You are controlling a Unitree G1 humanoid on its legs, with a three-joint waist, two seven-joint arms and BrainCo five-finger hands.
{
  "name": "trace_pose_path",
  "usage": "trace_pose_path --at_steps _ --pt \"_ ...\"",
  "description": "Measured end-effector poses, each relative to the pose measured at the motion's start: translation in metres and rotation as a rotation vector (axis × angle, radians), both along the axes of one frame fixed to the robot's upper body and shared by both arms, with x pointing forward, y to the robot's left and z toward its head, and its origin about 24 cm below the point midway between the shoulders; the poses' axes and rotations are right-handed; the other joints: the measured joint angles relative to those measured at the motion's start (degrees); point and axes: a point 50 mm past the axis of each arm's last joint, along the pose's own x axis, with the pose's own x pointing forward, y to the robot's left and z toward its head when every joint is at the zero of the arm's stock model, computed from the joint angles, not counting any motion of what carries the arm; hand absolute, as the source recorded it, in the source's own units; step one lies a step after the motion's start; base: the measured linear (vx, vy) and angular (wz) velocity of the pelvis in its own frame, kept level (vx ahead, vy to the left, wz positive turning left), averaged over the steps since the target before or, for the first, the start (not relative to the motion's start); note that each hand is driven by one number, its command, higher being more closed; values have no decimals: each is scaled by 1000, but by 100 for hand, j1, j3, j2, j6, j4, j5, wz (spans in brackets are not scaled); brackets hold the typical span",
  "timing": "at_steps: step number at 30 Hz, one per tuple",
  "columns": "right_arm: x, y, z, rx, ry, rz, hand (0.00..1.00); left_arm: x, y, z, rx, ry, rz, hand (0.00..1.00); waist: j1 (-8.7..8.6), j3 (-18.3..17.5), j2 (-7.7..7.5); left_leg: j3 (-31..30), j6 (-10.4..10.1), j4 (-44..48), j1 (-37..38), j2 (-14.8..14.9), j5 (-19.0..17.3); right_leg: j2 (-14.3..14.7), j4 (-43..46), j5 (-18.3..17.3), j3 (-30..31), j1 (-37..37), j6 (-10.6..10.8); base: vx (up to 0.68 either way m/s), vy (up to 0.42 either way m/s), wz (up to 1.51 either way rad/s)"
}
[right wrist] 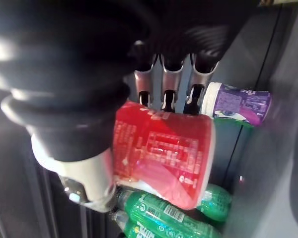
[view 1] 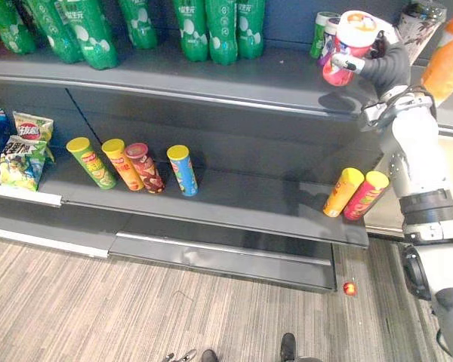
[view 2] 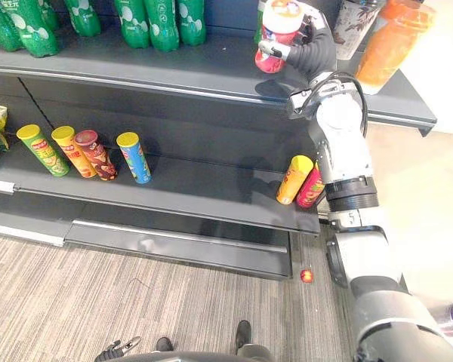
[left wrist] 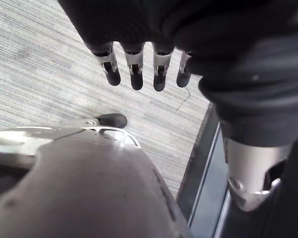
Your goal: Put the gum and the chips on the shelf.
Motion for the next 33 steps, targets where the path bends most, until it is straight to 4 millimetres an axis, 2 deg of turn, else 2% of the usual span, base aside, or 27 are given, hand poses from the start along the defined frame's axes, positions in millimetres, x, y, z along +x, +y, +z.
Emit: trace_pose_path --at_steps 9,15,27,33 --pt "11 -15 -6 31 69 -71 100 3 0 0 0 -8 -2 0 32 27 0 -33 -9 0 -61 17 18 11 -31 0 -64 -10 0 2 -8 2" --pt "13 -24 -1 73 67 -100 100 12 -1 2 1 -32 -7 0 66 189 19 -38 -10 1 -65 19 19 16 -40 0 -72 -8 0 0 0 0" --pt "14 -17 -3 113 69 -69 100 21 -1 4 5 -58 -13 0 61 277 18 -32 -12 1 -63 38 20 37 -52 0 -73 -3 0 0 0 0" --pt "3 -14 -5 85 19 -38 100 22 -1 4 7 -61 -17 0 58 305 11 -29 -16 1 -60 40 22 39 -52 0 -71 -2 0 0 0 0"
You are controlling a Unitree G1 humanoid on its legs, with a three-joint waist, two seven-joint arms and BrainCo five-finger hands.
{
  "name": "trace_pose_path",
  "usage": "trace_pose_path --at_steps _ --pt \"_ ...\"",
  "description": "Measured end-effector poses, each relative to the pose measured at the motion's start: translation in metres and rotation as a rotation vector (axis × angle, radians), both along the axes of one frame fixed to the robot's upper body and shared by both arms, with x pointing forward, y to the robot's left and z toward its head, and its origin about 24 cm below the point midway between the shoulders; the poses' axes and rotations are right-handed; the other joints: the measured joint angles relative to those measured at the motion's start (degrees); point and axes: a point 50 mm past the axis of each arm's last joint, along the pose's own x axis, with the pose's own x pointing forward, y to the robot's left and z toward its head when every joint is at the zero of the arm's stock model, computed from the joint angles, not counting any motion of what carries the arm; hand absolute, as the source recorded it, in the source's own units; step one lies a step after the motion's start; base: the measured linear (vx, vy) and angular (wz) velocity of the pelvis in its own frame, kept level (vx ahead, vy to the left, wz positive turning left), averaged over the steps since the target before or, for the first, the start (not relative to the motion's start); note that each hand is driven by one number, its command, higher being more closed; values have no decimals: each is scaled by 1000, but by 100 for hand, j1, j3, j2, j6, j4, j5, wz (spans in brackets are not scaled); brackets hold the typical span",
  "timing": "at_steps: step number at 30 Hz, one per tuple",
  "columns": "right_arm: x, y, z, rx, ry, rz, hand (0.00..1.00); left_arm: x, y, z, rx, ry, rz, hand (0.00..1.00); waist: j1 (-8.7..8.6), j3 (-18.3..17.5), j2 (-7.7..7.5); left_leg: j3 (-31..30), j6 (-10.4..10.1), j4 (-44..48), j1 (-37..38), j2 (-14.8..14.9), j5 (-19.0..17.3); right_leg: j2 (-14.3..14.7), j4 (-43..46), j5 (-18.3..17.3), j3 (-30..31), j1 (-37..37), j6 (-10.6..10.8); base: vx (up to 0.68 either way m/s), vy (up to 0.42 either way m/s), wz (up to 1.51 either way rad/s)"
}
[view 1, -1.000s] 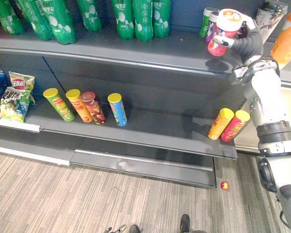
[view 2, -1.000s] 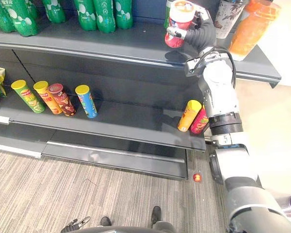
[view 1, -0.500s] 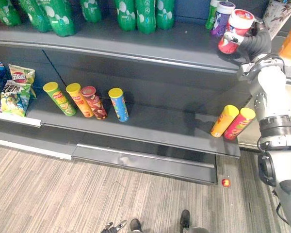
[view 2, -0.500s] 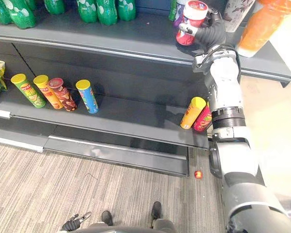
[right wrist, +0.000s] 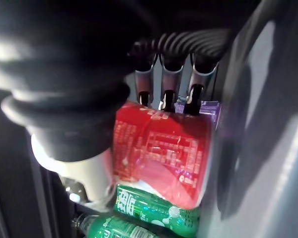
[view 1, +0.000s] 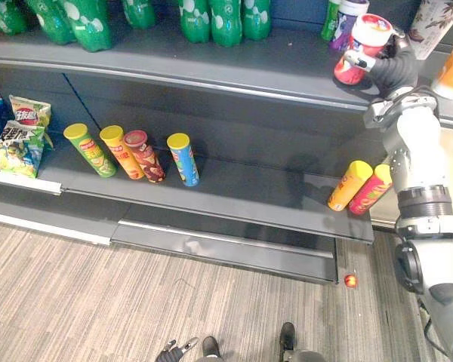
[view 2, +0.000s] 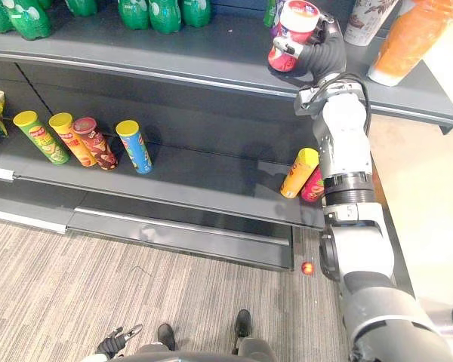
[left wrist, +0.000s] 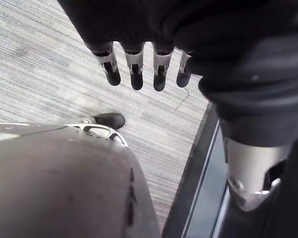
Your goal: Put the gum and the chips on the shelf.
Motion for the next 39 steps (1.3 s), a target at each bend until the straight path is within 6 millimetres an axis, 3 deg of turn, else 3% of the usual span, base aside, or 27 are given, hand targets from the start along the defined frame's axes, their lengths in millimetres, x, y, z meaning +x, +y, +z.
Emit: trace_pose_path --at_steps 6,7,32,39 --pt "-6 2 -6 -21 -22 15 100 0 0 0 2 2 -3 0 -2 0 -3 3 0 0 30 3 0 3 1 0 7 24 0 0 0 0" --pt "-6 2 -7 -23 -18 16 0 0 0 0 2 2 -3 0 -3 1 -5 4 0 0 49 3 0 3 2 0 9 39 0 0 0 0" --pt "-4 2 -23 -59 7 -8 0 -1 5 1 17 6 -13 0 0 11 -133 -22 0 -4 95 -20 10 -28 11 -35 -3 90 23 0 0 0" --pt "-2 -11 -26 -22 21 -65 0 -1 6 1 20 5 -13 0 10 -1 -177 -132 22 -7 66 -41 54 -57 37 -37 -72 100 21 -1 -2 6"
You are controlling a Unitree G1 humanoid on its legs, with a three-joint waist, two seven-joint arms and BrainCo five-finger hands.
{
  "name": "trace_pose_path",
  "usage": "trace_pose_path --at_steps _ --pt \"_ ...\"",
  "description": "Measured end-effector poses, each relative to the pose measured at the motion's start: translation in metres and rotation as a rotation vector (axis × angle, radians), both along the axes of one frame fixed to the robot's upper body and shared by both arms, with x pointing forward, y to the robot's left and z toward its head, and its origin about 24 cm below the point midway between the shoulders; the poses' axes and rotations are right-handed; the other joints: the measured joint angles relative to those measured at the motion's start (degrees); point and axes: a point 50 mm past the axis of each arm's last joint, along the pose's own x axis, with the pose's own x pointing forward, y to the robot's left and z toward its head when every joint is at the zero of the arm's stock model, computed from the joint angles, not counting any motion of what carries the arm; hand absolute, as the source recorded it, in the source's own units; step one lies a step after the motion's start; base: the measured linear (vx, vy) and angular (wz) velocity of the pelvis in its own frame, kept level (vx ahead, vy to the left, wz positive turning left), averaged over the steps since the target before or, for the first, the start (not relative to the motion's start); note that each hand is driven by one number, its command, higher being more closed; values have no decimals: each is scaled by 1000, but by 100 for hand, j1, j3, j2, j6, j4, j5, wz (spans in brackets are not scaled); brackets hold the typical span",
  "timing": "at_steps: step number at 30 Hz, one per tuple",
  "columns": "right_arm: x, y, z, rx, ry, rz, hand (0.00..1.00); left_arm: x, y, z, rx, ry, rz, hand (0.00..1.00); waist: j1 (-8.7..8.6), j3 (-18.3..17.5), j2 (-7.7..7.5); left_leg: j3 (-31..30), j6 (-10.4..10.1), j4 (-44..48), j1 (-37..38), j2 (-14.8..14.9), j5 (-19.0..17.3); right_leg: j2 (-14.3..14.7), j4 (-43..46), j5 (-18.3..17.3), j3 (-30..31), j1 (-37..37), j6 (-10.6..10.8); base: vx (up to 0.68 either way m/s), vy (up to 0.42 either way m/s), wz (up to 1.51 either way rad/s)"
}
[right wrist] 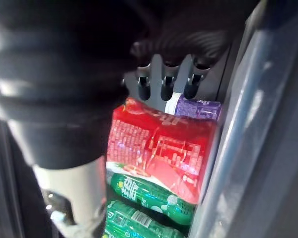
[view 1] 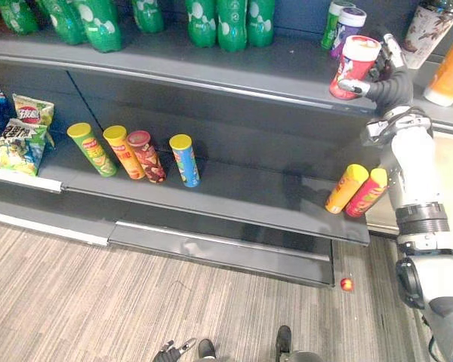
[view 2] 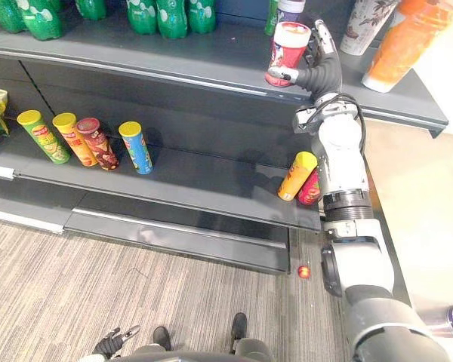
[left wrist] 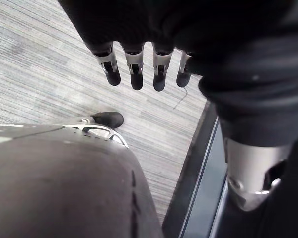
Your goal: Put the gum and the chips on the shelf.
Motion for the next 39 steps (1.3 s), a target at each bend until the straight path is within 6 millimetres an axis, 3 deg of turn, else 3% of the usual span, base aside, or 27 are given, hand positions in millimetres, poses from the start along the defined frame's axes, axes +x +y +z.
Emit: trace_pose_path --at_steps 6,11,18,23,25,33,37,39 --pt "10 -21 4 63 38 -131 0 -1 2 0 10 1 6 0 11 -3 -68 -121 12 0 -88 -15 49 -28 0 3 -113 -11 4 -9 -10 10" --pt "14 -26 14 101 40 -172 0 -1 3 0 20 2 16 0 39 -3 -67 -162 11 0 -133 -4 65 -21 -30 6 -172 -16 5 17 -13 5" --pt "1 -29 69 145 -134 -195 0 0 3 1 29 -1 23 0 61 -3 -67 -165 0 2 -166 8 71 -3 -86 39 -225 1 -18 46 -9 2" --pt "-19 -14 87 102 -276 -138 0 2 4 2 34 -9 28 0 62 -2 -66 -146 -6 2 -164 35 67 30 -97 63 -220 1 -50 15 -4 0" --pt "-29 -7 81 74 -317 -105 0 2 3 2 34 -9 27 0 60 -2 -66 -133 -9 2 -147 48 65 45 -89 63 -204 4 -50 2 -12 -5" --pt "-55 24 27 28 -320 52 0 0 3 1 37 -1 29 0 8 -5 -64 -7 -45 1 -59 88 40 84 -70 36 -65 -2 -31 -13 -7 -10" --pt "-78 54 2 28 -337 202 0 -3 3 0 42 8 35 0 -41 -43 -71 3 -75 1 -50 97 24 92 -68 34 -54 -1 -30 0 0 0" --pt "-90 76 -21 41 -301 311 0 -7 3 0 51 19 49 0 -70 -119 -78 13 -79 1 -50 95 20 91 -72 33 -42 -4 -31 19 -3 -1"
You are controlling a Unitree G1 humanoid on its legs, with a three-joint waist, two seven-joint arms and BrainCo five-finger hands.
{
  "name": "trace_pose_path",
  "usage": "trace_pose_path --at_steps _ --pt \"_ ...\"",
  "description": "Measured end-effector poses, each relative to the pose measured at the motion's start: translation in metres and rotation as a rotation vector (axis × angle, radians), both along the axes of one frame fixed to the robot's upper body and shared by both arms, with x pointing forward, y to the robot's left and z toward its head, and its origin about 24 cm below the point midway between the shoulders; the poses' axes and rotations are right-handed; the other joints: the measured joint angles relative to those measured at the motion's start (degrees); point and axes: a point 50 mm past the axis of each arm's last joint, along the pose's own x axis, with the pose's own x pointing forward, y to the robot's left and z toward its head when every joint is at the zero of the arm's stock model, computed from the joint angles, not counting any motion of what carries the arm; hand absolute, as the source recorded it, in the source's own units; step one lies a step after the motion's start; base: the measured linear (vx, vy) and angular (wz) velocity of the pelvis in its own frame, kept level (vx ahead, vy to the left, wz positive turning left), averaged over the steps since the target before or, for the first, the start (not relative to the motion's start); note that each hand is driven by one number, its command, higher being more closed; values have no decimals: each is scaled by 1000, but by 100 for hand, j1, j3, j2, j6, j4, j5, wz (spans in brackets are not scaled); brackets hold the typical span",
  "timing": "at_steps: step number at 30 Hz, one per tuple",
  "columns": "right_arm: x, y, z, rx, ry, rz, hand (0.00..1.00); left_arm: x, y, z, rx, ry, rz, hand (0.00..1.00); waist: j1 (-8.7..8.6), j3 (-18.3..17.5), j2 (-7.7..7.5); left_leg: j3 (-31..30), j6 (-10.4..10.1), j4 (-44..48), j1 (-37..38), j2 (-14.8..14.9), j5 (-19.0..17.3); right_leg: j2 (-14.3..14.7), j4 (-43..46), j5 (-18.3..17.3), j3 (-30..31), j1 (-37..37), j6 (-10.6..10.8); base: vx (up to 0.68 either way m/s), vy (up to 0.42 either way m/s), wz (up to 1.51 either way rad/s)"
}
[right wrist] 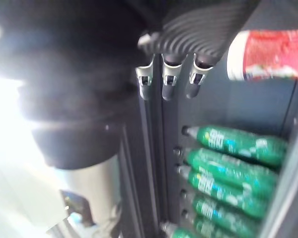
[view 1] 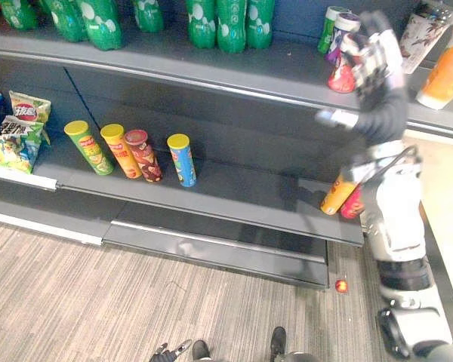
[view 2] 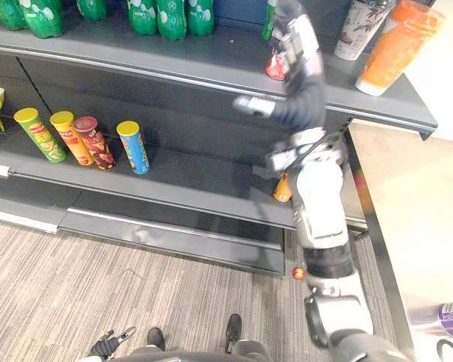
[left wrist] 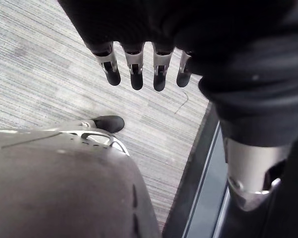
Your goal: Put the gum and the chips on the shelf.
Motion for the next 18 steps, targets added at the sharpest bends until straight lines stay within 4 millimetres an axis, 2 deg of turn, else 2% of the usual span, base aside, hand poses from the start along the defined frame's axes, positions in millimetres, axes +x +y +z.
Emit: trace_pose_path --at_steps 4,11,13,14,16,17,18 --pt "-12 21 -33 -20 105 138 0 -2 2 0 9 5 17 0 1 -73 -57 12 2 0 7 -4 -1 0 1 -4 30 -1 -9 25 -3 -1" --pt "-39 52 -108 -66 390 342 0 -6 3 -1 21 17 32 0 -22 -102 -93 128 -40 0 91 -3 -49 3 47 -12 129 -11 -15 16 -4 -8" --pt "-49 59 -145 -85 546 382 0 -5 3 0 23 16 30 0 -34 -101 -88 137 -34 1 96 -13 -57 0 65 -42 126 -9 -52 0 0 0" --pt "-51 60 -155 -88 589 386 0 -4 3 0 24 15 33 0 -35 -106 -83 139 -32 1 96 -15 -58 -1 64 -46 126 -4 -59 5 -4 4" --pt "-62 58 -194 -89 758 377 0 -3 1 -1 26 14 37 0 -18 -116 -65 143 -15 1 89 -25 -68 -11 57 -51 123 2 -66 11 -4 4" --pt "-65 57 -203 -89 798 371 0 -3 1 -1 30 14 36 0 -21 -118 -57 144 -6 1 88 -27 -75 -14 55 -51 124 3 -66 0 0 0" --pt "-70 53 -221 -95 874 349 0 -3 1 -1 42 20 18 0 -22 -125 -39 148 7 1 87 -33 -84 -19 54 -51 127 4 -66 0 0 0"
